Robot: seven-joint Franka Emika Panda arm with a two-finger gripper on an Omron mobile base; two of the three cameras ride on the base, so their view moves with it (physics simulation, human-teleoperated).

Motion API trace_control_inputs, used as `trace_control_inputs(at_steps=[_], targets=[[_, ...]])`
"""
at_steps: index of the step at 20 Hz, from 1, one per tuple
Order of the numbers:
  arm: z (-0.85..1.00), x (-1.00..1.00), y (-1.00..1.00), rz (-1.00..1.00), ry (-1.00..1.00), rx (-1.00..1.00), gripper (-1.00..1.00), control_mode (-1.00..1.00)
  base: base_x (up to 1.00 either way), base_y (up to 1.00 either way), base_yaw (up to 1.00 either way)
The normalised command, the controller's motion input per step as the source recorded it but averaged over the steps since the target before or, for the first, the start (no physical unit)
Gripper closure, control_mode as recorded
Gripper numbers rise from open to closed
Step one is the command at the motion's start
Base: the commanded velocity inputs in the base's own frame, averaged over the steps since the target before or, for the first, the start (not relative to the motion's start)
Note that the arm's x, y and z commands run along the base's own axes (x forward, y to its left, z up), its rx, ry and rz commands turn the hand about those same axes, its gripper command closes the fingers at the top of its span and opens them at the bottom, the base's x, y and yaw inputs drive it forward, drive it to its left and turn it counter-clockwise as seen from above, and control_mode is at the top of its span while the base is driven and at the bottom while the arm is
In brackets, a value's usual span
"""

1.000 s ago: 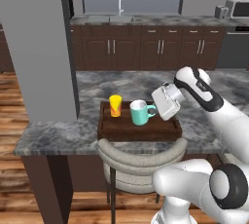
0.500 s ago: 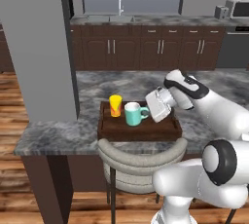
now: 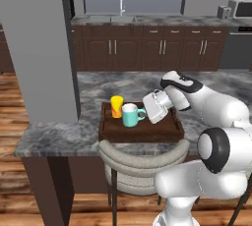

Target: There is a tray on the dining counter. Grab the cup, mug, and pitcher and place them on the tray. The pitcher may be placed next to the tray if it cannot fit the tray.

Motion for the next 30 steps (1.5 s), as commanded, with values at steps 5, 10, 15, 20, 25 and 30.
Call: trace_control_inputs(at_steps=[5, 10, 15, 20, 25, 30], targets=[[-0.23, 0.16, 0.19, 0.0, 0.0, 0.0, 1.0, -1.0, 0.0, 0.0, 0.0], [-0.28, 0.21, 0.09, 0.0, 0.0, 0.0, 1.0, -1.0, 0.0, 0.0, 0.0], [-0.25, 0.29, 0.0, 0.0, 0.0, 0.01, 1.0, -1.0, 0.0, 0.0, 0.0], [-0.18, 0.35, 0.0, 0.0, 0.0, 0.0, 1.0, -1.0, 0.0, 0.0, 0.0], [-0.18, 0.32, 0.0, 0.0, 0.0, 0.0, 1.0, -1.0, 0.0, 0.0, 0.0], [-0.28, 0.22, 0.05, 0.0, 0.0, 0.0, 1.0, -1.0, 0.0, 0.0, 0.0]])
